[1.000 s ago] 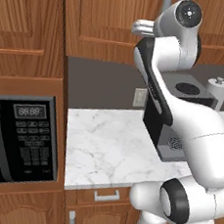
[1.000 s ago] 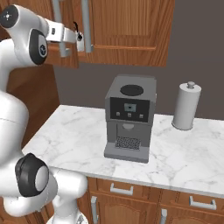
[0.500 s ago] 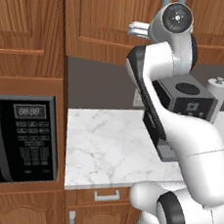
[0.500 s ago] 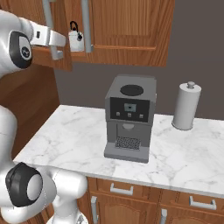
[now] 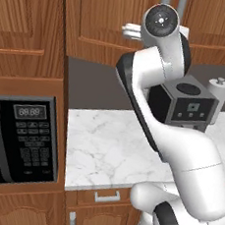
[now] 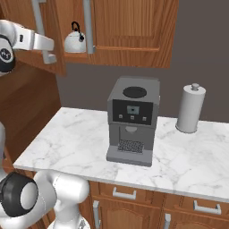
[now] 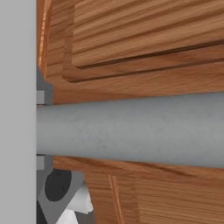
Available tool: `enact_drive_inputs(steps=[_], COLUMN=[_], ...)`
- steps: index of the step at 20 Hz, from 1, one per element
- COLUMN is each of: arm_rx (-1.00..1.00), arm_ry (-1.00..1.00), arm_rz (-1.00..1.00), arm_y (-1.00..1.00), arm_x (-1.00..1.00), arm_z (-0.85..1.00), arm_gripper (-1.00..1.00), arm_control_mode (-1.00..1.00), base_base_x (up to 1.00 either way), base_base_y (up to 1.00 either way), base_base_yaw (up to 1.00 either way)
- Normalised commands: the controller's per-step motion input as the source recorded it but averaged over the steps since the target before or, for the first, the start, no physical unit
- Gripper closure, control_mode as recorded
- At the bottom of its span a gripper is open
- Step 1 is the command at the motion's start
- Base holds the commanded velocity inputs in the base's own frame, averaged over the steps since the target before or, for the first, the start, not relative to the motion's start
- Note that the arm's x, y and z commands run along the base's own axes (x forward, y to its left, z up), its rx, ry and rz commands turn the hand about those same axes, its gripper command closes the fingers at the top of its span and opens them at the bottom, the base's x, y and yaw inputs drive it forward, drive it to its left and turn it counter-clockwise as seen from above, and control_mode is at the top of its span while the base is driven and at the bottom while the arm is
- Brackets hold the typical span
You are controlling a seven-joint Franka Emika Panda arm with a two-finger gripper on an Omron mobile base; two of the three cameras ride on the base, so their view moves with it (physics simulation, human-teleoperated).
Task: Open the cabinet, pick the kettle from the cabinet, and place it in the sink.
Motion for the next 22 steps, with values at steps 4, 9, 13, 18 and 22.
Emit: enact_drive_inputs(steps=[4,9,13,18,22], arm_rx=[0.00,-0.01,-0.03,-0.03,-0.03], arm_ry=[0.00,0.00,0.00,0.00,0.00], arm_rz=[-0.08,-0.07,-0.07,-0.07,-0.07], arm_y=[0.46,0.49,0.49,0.50,0.51], arm_x=[-0.28,-0.23,-0.23,-0.23,-0.19], arm_z=[0.01,0.01,0.00,0.00,0.00], arm_gripper=[1.00,1.00,1.00,1.00,1.00], arm_control_mode=[-1.00,-1.00,-1.00,-1.00,-1.00], base_base_x=[0.00,0.00,0.00,0.00,0.00], base_base_y=[0.00,0.00,0.00,0.00,0.00], base_base_yaw=[0.00,0.00,0.00,0.00,0.00])
